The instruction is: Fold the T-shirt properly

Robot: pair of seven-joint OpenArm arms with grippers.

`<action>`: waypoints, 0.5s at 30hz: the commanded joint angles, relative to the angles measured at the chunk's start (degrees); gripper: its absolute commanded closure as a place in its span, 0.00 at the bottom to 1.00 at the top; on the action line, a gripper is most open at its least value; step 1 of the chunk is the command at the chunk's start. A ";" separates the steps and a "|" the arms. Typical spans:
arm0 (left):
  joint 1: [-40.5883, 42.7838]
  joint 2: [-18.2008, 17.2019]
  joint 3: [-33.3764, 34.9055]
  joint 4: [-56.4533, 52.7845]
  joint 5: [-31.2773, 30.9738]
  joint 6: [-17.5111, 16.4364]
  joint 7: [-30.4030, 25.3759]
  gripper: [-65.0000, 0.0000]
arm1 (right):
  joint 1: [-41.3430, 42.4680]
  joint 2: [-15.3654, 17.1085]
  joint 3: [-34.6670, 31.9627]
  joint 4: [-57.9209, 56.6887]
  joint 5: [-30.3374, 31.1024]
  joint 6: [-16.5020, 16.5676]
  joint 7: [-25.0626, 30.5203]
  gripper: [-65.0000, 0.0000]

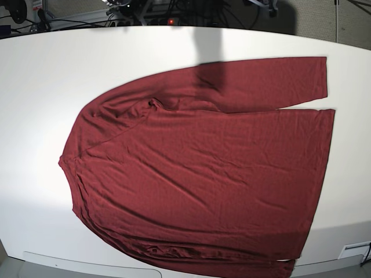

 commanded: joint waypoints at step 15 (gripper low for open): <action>0.72 -0.07 0.07 0.24 1.57 -0.20 -0.33 0.76 | -0.61 3.87 0.00 0.46 -0.04 2.78 1.64 0.72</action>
